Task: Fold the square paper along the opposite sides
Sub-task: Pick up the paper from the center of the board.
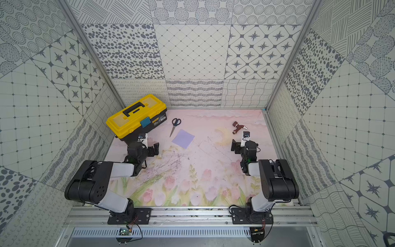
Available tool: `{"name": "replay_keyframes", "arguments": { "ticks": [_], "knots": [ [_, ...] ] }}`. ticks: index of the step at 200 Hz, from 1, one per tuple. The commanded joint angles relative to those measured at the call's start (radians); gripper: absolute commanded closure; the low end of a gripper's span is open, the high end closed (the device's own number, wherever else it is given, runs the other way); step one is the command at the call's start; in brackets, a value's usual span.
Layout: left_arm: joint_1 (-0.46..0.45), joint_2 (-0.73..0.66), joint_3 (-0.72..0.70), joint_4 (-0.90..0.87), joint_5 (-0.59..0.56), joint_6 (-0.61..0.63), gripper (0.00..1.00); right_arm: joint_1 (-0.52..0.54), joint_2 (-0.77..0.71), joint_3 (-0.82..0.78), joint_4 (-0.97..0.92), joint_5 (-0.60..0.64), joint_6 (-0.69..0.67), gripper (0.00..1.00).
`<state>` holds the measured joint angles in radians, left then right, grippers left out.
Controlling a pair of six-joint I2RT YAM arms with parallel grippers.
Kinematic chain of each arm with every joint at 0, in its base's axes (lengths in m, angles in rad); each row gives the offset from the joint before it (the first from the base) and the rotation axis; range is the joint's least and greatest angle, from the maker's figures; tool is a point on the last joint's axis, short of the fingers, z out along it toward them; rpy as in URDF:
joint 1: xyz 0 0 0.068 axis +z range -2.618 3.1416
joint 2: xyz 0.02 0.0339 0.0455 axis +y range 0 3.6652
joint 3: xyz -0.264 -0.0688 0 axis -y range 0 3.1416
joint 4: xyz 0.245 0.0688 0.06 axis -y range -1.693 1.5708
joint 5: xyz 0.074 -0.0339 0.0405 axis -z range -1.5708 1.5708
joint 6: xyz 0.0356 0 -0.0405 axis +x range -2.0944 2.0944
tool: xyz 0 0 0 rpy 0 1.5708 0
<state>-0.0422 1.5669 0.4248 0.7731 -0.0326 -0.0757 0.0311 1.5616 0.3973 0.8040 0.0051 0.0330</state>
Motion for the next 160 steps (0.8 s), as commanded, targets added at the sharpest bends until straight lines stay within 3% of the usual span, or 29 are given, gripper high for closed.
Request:
{"name": "replay_keyframes", "arguments": {
  "ticks": [1, 132, 144, 160],
  "knots": [
    [0.010, -0.007, 0.012, 0.011, 0.014, 0.019, 0.02, 0.003, -0.006, 0.017, 0.028, 0.007, -0.010, 0.03],
    [0.005, -0.012, 0.013, 0.023, -0.003, 0.033, 0.02, 0.013, -0.020, 0.020, 0.021, 0.005, -0.021, 0.06],
    [-0.044, -0.096, 0.114, -0.271, -0.126, 0.027, 0.02, 0.066, -0.088, 0.052, -0.103, 0.088, -0.060, 0.07],
    [-0.125, -0.162, 0.300, -0.602, -0.202, 0.015, 0.02, 0.157, -0.155, 0.175, -0.367, 0.172, -0.101, 0.08]
  ]
}}
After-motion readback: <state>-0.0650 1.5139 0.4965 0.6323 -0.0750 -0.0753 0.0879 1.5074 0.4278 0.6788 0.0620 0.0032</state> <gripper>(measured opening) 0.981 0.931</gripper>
